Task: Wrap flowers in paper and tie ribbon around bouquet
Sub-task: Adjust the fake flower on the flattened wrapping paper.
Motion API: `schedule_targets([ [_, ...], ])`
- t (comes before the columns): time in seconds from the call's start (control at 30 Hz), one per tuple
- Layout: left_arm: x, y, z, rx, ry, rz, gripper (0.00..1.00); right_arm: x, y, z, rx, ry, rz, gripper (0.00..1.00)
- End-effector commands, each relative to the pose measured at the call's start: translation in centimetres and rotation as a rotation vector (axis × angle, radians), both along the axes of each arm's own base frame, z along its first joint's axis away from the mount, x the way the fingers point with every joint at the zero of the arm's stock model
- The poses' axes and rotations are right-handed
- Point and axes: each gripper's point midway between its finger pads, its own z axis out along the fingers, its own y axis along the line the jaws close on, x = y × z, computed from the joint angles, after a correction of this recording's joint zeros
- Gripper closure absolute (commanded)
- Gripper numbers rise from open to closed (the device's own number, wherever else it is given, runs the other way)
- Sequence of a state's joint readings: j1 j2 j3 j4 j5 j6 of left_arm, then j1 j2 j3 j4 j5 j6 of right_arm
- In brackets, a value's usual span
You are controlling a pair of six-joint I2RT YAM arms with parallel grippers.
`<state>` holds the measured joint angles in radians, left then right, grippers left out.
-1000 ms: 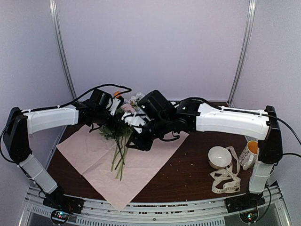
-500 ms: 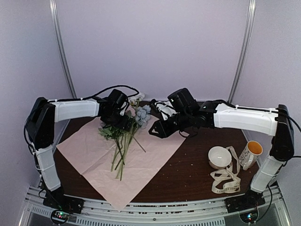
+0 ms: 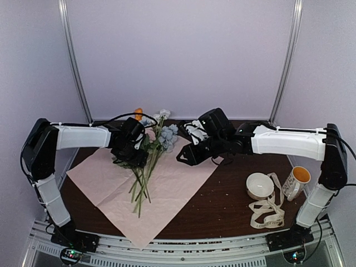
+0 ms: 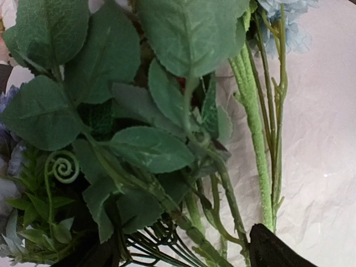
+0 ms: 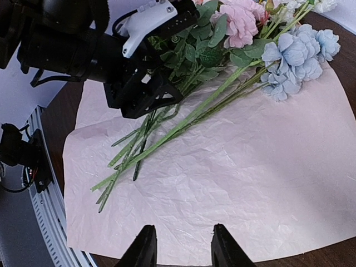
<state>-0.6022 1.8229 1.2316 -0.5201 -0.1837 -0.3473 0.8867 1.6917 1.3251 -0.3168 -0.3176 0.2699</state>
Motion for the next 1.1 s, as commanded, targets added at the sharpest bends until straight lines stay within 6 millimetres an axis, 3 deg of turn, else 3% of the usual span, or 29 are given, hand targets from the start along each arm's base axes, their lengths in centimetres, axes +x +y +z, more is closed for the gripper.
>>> schedule_targets([
  [0.0, -0.8, -0.5, 1.3, -0.075, -0.033, -0.035, 0.22, 0.1, -0.2, -1.9, -0.031, 0.014, -0.013, 0.65],
  [0.13, -1.2, -0.5, 1.4, -0.085, -0.041, -0.057, 0.36, 0.1, -0.3, -2.6, -0.035, 0.014, -0.022, 0.65],
  [0.3, -1.1, -0.7, 2.1, -0.109, -0.064, -0.062, 0.39, 0.1, -0.6, -3.5, -0.059, 0.018, -0.026, 0.65],
  [0.37, -1.0, -0.8, 2.5, -0.119, -0.075, -0.058, 0.45, 0.1, -0.6, -3.7, -0.066, 0.021, -0.026, 0.64],
  [0.8, -0.6, -0.4, 4.0, -0.144, -0.099, 0.009, 1.0, 0.4, -0.8, -4.5, -0.095, 0.023, -0.034, 0.63],
  [1.07, 0.2, 0.9, 7.6, -0.198, -0.214, 0.144, 1.0, 0.5, -0.7, -4.4, -0.098, 0.023, -0.037, 0.63],
])
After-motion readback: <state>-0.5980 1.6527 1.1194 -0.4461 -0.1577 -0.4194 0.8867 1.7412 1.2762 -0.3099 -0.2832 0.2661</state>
